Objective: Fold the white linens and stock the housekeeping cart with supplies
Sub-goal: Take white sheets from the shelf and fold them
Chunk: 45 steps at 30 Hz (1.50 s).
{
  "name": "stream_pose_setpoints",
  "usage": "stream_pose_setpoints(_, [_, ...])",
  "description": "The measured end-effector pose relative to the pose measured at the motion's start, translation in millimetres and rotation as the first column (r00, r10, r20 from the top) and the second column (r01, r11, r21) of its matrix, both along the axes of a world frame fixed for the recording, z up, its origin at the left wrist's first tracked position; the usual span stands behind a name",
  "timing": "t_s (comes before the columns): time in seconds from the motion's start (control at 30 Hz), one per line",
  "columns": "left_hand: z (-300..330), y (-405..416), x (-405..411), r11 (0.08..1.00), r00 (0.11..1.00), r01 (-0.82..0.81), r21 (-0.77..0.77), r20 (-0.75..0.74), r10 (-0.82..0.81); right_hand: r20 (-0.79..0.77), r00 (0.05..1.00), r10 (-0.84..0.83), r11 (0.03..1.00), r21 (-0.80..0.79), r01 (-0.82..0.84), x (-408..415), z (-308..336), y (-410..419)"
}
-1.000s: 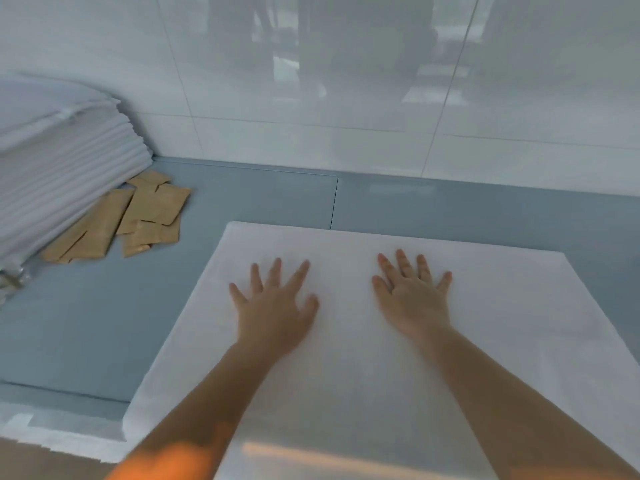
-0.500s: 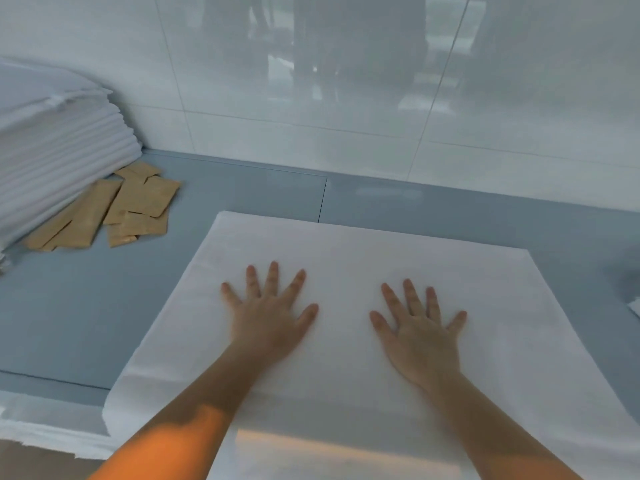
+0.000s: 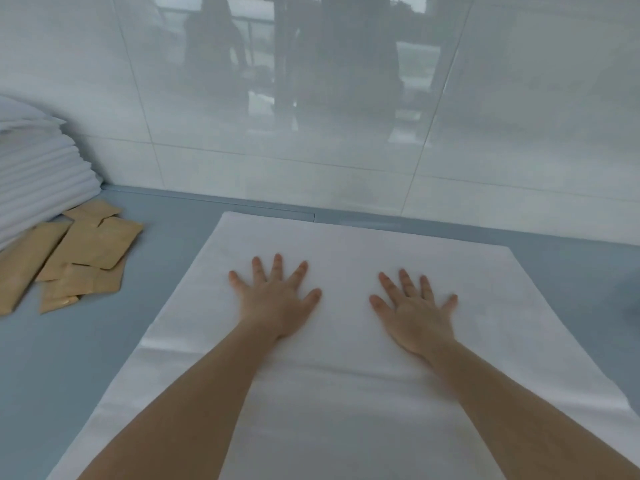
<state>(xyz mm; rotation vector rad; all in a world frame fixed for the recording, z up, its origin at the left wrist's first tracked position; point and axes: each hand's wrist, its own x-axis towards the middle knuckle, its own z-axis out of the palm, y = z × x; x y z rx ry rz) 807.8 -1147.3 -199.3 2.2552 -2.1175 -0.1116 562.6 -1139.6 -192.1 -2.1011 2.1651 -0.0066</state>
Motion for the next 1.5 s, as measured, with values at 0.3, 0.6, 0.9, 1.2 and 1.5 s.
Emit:
stream_pose_setpoints(0.3, [-0.8,-41.1,2.9,0.999,0.999,-0.039,0.006,-0.001,0.039,-0.015,1.000,0.022,1.000,0.012,-0.021,14.4,6.6,-55.2])
stream_pose_setpoints(0.6, [2.4,-42.4,4.5,1.000,0.999,-0.024,0.018,0.034,0.024,-0.026,0.996,-0.080,0.997,0.000,0.080,-87.5,0.4,-17.5])
stream_pose_setpoints(0.9, [23.6,26.8,-50.4,0.923,0.921,0.320,-0.215,-0.158,-0.356,0.078,0.988,-0.134,0.990,-0.041,0.138,-47.9,26.7,16.7])
stream_pose_setpoints(1.2, [-0.8,86.1,0.4,0.998,0.998,0.053,0.042,0.016,-0.054,0.009,1.000,-0.018,0.999,-0.031,0.019,-41.2,1.3,65.1])
stream_pose_setpoints(1.5, [8.2,127.0,90.5,0.945,0.945,-0.326,0.034,-0.003,0.326,-0.012,0.929,-0.370,0.924,0.096,0.370,-146.1,10.0,107.3])
